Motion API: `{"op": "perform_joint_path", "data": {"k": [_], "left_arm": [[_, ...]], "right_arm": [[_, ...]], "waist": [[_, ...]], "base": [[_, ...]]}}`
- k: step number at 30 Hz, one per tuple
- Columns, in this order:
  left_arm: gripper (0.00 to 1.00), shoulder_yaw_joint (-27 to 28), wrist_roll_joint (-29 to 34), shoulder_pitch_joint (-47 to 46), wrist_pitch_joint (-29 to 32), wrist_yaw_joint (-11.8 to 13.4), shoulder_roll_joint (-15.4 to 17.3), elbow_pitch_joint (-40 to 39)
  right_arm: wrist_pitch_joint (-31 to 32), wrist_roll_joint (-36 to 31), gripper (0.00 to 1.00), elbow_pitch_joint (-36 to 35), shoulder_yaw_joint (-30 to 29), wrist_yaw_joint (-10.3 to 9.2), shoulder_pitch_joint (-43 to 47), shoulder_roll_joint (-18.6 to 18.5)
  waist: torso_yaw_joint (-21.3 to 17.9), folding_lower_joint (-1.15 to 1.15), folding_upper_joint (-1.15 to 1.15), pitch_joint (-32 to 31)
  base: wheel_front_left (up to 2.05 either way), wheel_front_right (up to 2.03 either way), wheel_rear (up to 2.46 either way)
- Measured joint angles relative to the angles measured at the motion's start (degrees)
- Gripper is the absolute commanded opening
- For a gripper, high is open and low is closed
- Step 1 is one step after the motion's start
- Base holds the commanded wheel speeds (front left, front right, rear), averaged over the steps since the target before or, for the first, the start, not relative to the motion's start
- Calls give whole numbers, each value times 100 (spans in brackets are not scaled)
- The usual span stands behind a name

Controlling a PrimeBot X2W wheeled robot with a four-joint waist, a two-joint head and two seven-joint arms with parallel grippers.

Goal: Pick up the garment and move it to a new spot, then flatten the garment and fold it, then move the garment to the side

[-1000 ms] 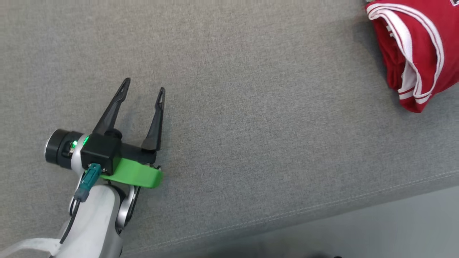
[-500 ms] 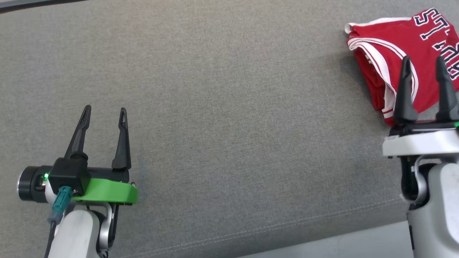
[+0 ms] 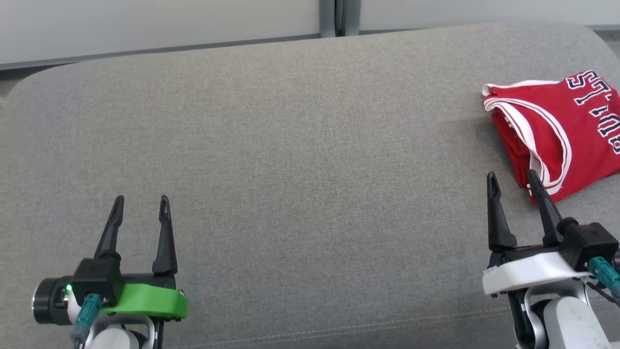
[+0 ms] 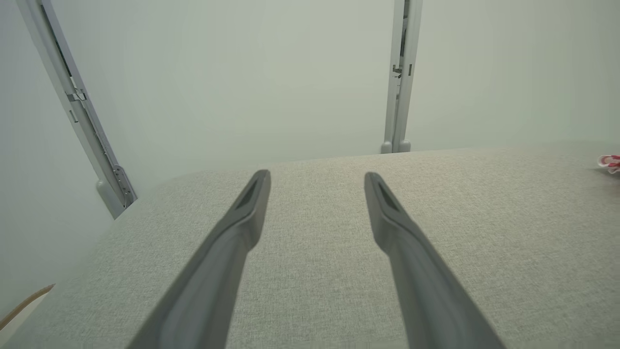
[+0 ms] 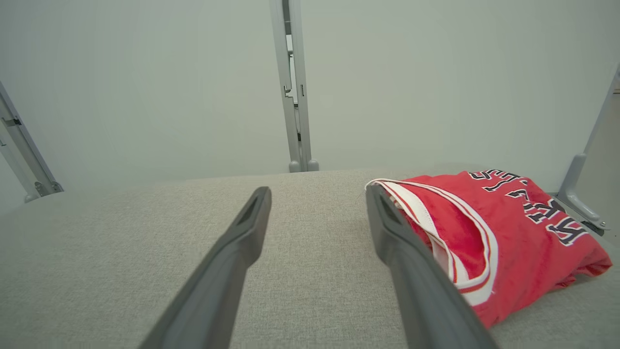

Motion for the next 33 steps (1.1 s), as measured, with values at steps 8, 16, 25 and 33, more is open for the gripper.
{"op": "perform_joint_path", "data": {"k": [8, 16, 25, 33], "left_arm": [[100, -200, 42, 303, 10, -40, -43, 51], [100, -278, 14, 598, 34, -23, -33, 162], [100, -379, 25, 600, 82, 11, -30, 180], [100, -397, 41, 597, 121, 63, 4, 188]], "right_arm": [[140, 40, 100, -91, -12, 0, 488, 12], [219, 129, 100, -129, 44, 0, 833, 13], [336, -9, 100, -201, 5, 0, 904, 15], [407, -198, 100, -272, -78, 0, 924, 15]], "waist": [[139, 0, 0, -406], [187, 0, 0, -787], [240, 0, 0, -902], [274, 0, 0, -876]], "base": [[0, 0, 0], [0, 0, 0], [0, 0, 0], [0, 0, 0]]}}
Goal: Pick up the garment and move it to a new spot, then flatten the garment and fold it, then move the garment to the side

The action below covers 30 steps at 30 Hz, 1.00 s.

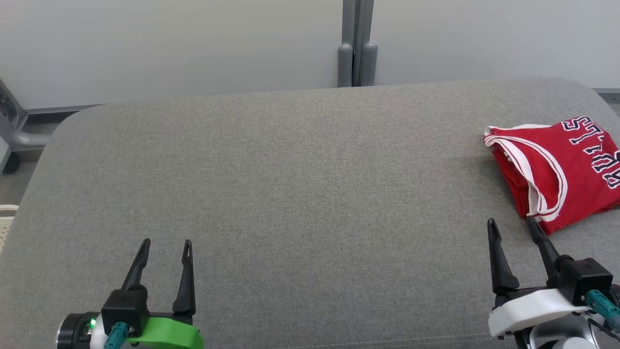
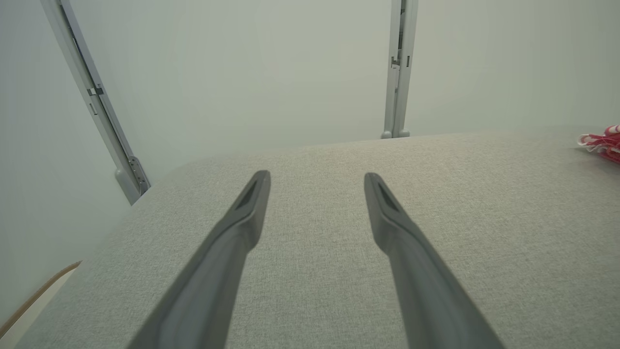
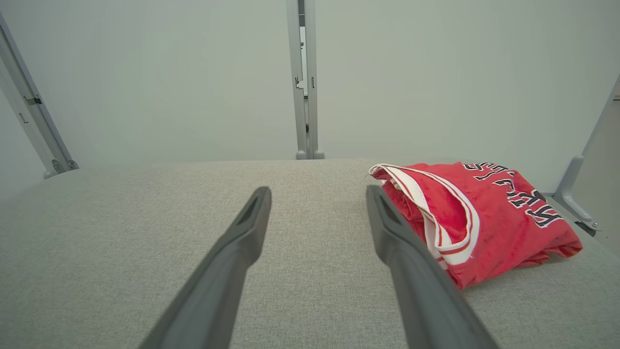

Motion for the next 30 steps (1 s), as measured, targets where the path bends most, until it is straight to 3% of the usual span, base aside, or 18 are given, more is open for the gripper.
{"op": "perform_joint_path", "data": {"k": [22, 23, 30], "left_arm": [[100, -47, -43, -42, -1, 91, 31, 38], [0, -56, -43, -26, 8, 90, 13, 63], [0, -79, -286, 69, 69, 40, -100, 297]], "right_arm": [[46, 38, 100, -62, -2, 0, 1, 0], [46, 40, 0, -21, -2, 0, 4, 5], [137, 272, 0, 299, -20, 1, 18, 47]], "waist": [[31, 0, 0, 88], [37, 0, 0, 91], [32, 0, 0, 96]], "base": [[0, 0, 0], [0, 0, 0], [0, 0, 0]]}}
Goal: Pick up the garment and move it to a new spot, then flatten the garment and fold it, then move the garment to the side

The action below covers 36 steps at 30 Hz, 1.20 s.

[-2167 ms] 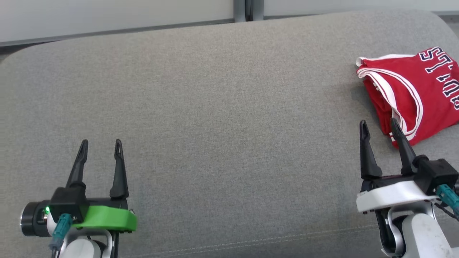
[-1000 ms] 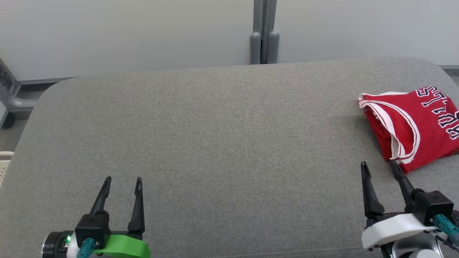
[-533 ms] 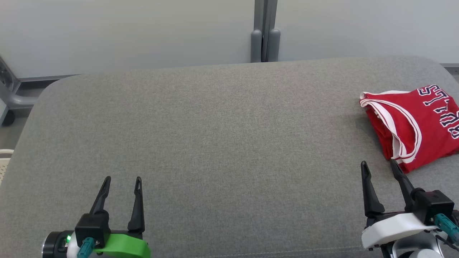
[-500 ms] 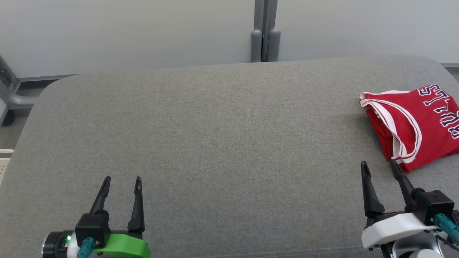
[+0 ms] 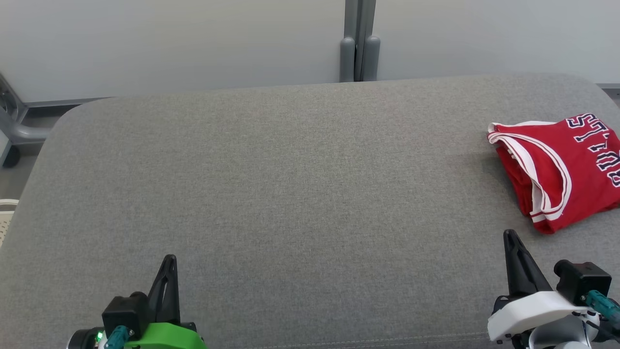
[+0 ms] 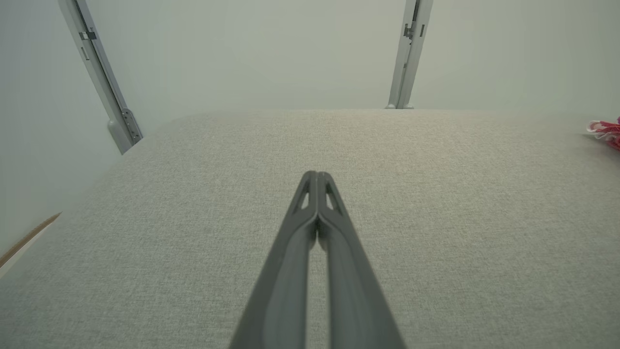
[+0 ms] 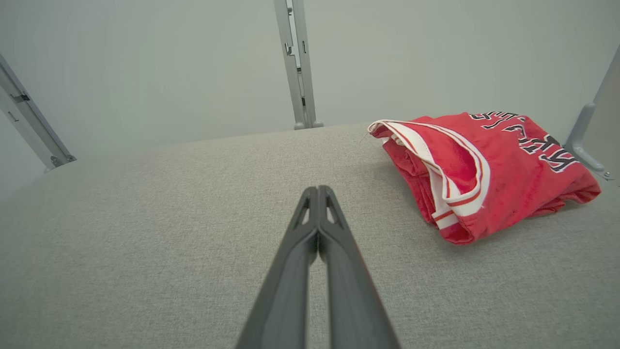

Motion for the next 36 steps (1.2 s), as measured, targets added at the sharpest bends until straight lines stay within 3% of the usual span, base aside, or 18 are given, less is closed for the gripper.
{"op": "perform_joint_path", "data": {"k": [22, 36], "left_arm": [[0, 490, -2169, -528, 348, -405, -296, 492], [0, 716, -3237, -821, 516, -612, -456, 713]], "right_arm": [[627, 2301, 0, 811, -352, -1, -728, -2], [926, 3440, 0, 1211, -508, -2, -1112, -14]], "waist": [[-37, 0, 0, 21], [-59, 0, 0, 34]], "base": [[0, 0, 0], [0, 0, 0]]}}
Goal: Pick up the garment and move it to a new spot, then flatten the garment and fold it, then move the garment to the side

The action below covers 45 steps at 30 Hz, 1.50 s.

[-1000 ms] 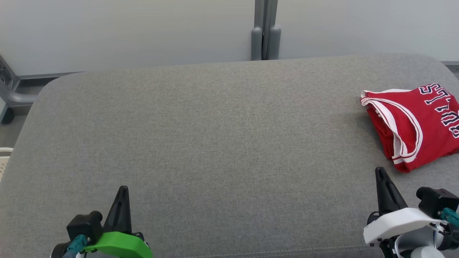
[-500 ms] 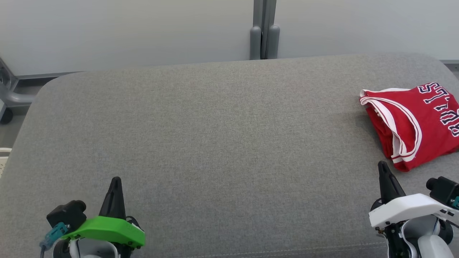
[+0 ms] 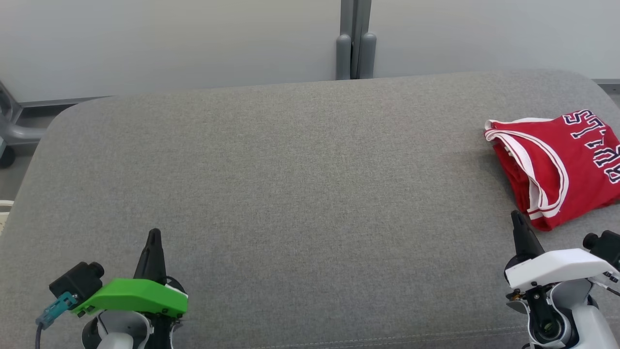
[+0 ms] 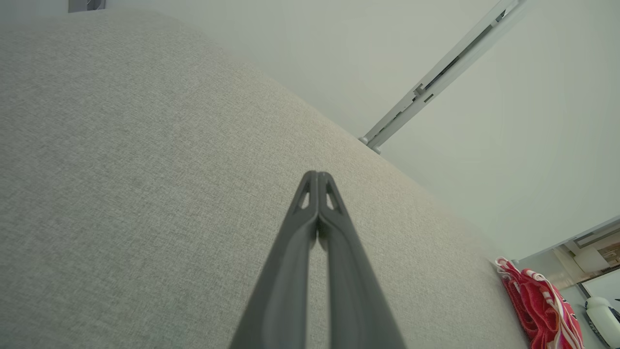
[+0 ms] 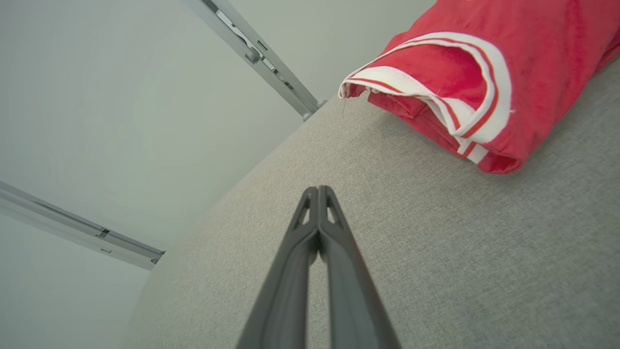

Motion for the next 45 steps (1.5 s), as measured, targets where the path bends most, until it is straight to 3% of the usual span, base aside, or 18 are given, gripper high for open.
{"op": "perform_joint_path", "data": {"k": [45], "left_arm": [[0, 566, -2536, -698, 406, -498, -333, 543]], "right_arm": [[684, 2762, 0, 969, -333, -3, -933, -67]], "waist": [[-70, 0, 0, 42]], "base": [[0, 0, 0]]}}
